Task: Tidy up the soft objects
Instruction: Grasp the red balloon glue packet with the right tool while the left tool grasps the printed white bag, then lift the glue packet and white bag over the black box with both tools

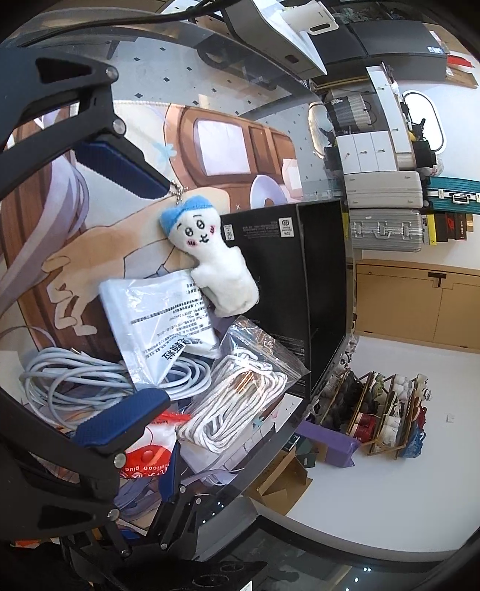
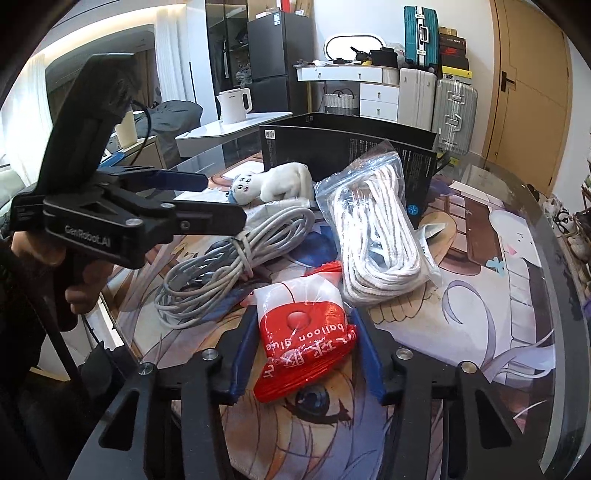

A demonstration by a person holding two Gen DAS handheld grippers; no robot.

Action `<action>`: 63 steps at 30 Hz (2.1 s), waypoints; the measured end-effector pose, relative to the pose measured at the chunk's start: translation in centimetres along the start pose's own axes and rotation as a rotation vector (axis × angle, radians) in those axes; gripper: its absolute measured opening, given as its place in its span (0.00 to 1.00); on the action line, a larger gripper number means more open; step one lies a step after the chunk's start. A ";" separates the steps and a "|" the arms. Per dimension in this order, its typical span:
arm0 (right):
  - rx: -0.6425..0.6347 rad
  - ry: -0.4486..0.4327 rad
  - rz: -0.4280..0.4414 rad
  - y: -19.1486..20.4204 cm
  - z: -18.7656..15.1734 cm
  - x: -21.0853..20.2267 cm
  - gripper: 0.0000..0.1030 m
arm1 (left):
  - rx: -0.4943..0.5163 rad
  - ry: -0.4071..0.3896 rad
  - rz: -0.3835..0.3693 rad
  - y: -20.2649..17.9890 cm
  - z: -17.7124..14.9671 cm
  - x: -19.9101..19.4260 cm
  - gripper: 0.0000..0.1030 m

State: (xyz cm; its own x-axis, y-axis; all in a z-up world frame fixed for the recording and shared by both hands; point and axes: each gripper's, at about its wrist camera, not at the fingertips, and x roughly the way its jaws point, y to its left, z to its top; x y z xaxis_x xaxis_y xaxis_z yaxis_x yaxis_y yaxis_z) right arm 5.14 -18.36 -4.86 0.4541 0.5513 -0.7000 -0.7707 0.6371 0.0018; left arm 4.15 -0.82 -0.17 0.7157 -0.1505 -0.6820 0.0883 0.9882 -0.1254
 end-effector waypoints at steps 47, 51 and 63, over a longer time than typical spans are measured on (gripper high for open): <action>0.031 -0.091 -0.010 -1.2 0.0 -2.9 0.46 | 0.092 0.115 -0.003 0.3 -0.7 1.2 0.40; 0.031 -0.101 -0.006 -1.2 0.2 -3.1 0.46 | 0.090 0.104 -0.019 0.2 -1.1 0.5 0.36; 0.037 -0.138 0.003 -1.2 0.4 -3.8 0.46 | 0.065 0.065 -0.052 0.1 -1.1 -0.9 0.32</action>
State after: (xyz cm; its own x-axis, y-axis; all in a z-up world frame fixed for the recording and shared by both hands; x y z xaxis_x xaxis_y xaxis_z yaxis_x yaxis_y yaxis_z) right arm 4.54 -21.00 -1.88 0.5106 0.6208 -0.5949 -0.7566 0.6531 0.0322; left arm 2.76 -0.61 -0.32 0.6626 -0.2008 -0.7216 0.1700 0.9786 -0.1162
